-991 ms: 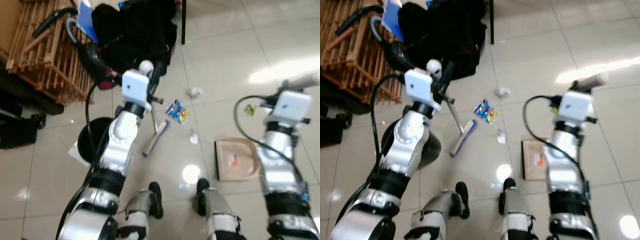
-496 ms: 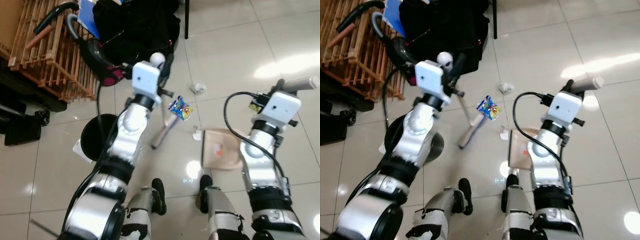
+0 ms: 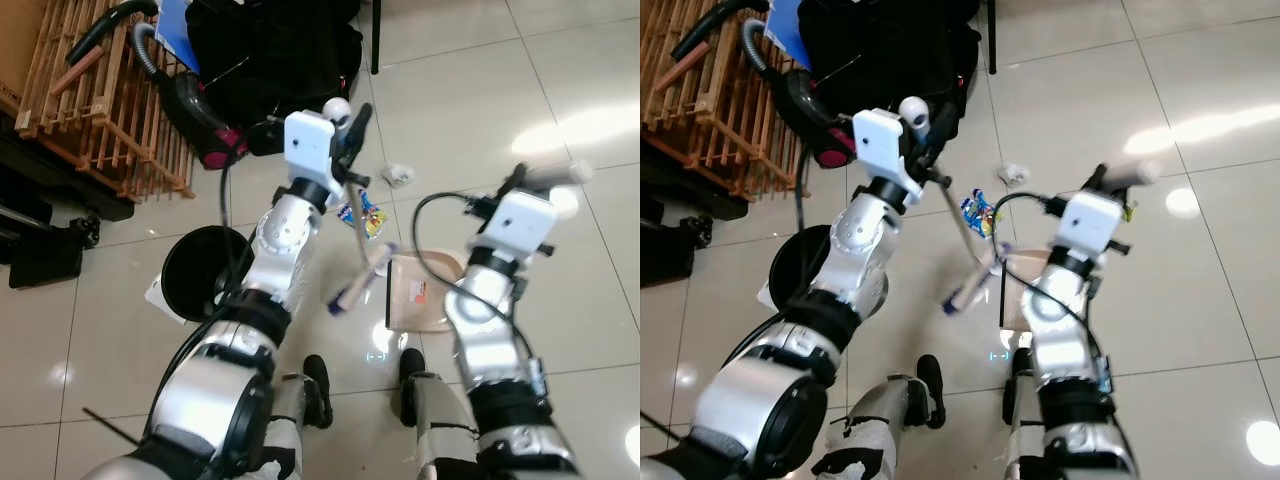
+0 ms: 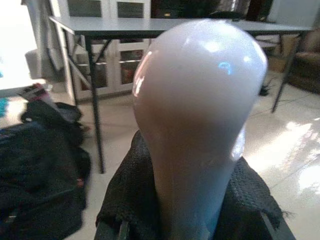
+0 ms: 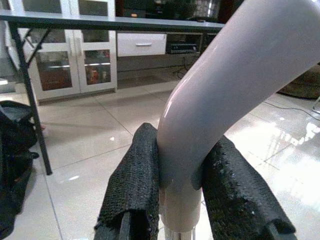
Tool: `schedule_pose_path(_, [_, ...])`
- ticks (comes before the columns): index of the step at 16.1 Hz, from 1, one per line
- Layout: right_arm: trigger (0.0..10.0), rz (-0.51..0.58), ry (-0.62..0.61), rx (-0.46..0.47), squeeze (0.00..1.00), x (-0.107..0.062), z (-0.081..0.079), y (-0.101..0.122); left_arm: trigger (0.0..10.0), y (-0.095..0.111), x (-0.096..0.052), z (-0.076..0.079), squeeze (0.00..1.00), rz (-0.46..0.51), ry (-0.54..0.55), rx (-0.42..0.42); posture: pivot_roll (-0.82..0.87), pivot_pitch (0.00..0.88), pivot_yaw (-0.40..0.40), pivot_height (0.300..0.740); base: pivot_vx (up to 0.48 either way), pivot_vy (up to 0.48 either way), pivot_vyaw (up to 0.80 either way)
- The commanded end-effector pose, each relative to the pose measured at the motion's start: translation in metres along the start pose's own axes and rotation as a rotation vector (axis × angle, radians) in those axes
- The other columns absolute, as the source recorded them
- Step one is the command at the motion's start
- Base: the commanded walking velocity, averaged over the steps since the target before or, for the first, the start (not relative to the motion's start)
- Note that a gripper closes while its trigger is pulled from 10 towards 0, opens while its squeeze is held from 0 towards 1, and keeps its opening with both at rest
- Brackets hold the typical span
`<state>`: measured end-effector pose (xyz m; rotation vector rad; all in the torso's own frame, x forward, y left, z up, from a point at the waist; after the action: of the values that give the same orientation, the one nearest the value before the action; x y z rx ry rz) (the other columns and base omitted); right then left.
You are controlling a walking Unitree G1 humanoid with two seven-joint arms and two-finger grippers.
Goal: Sweep floor
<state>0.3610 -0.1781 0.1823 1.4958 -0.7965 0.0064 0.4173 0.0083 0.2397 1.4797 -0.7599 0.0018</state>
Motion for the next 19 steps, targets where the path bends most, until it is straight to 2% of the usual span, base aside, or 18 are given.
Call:
schedule_pose_path(1, [10.0,-0.018,0.024,0.022,0.0,-0.013,-0.009,-0.001,10.0,-0.006,-0.001,0.015,0.0,-0.007,-0.036,-0.088,0.06,0.451,0.182,0.74,0.0,0.0,0.0])
schedule_pose_path(2, [10.0,-0.019,0.026,0.022,0.0,-0.013,-0.009,-0.001,10.0,-0.005,0.0,0.017,0.0,-0.004,-0.043,-0.098,0.06,0.451,0.182,0.74,0.0,0.0,0.0])
schedule_pose_path(3, [10.0,-0.025,0.029,0.022,0.0,-0.015,-0.009,-0.002,10.0,0.006,0.006,0.031,0.0,0.038,-0.091,-0.15,0.05,0.44,0.174,0.74,0.0,0.0,0.0])
schedule_pose_path(4, [10.0,-0.027,0.029,0.021,0.0,-0.016,-0.009,-0.003,10.0,0.01,0.008,0.035,0.0,0.053,-0.109,-0.168,0.05,0.44,0.174,0.74,0.0,0.0,0.0])
schedule_pose_path(7, [10.0,-0.035,0.031,0.012,0.0,-0.01,-0.006,-0.006,10.0,0.051,0.02,0.069,0.0,0.199,-0.241,-0.267,0.07,0.432,0.166,0.74,0.0,0.0,0.0])
schedule_pose_path(9, [10.0,-0.038,0.038,0.006,0.0,-0.007,-0.006,-0.008,10.0,0.072,0.02,0.077,0.0,0.265,-0.289,-0.291,0.08,0.434,0.168,0.74,0.0,0.0,0.0])
schedule_pose_path(11, [10.0,-0.043,0.041,0.003,0.0,-0.005,-0.005,-0.01,10.0,0.081,0.018,0.074,0.0,0.292,-0.31,-0.284,0.08,0.429,0.166,0.74,0.0,0.0,0.0])
schedule_pose_path(12, [10.0,-0.046,0.042,0.004,0.0,-0.005,-0.005,-0.011,10.0,0.083,0.014,0.068,0.0,0.297,-0.323,-0.255,0.08,0.418,0.165,0.74,0.0,0.0,0.0])
schedule_pose_path(13, [10.0,-0.041,0.044,0.014,0.0,-0.003,-0.003,-0.009,10.0,0.085,0.005,0.055,0.0,0.287,-0.349,-0.193,0.07,0.397,0.167,0.74,0.0,0.0,0.0])
schedule_pose_path(14, [10.0,-0.034,0.039,0.02,0.0,-0.002,0.0,-0.007,10.0,0.088,-0.002,0.047,0.0,0.278,-0.36,-0.182,0.07,0.386,0.165,0.74,0.0,0.0,0.0])
schedule_pose_path(16, [10.0,-0.026,0.028,0.023,0.0,0.0,0.007,-0.005,10.0,0.092,-0.008,0.04,0.0,0.271,-0.369,-0.185,0.06,0.364,0.162,0.74,0.0,0.0,0.0])
schedule_pose_path(19, [10.0,-0.041,0.019,0.005,0.0,-0.001,0.022,-0.011,10.0,0.112,-0.017,0.025,0.0,0.27,-0.371,-0.189,0.04,0.33,0.132,0.74,0.0,0.0,0.0])
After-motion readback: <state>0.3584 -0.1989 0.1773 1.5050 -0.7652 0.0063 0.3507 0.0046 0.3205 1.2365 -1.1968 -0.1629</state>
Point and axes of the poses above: a point about 5 cm out from each wrist's last joint towards the gripper, its own x axis pointing out of the wrist towards the gripper, its own y axis along the axis of the wrist's last joint, z = x × y, the point moved 6 cm from there along x, pointing out of the wrist towards the gripper, and after that the axes turned 6 degrees about x, right-handed, at the moved point
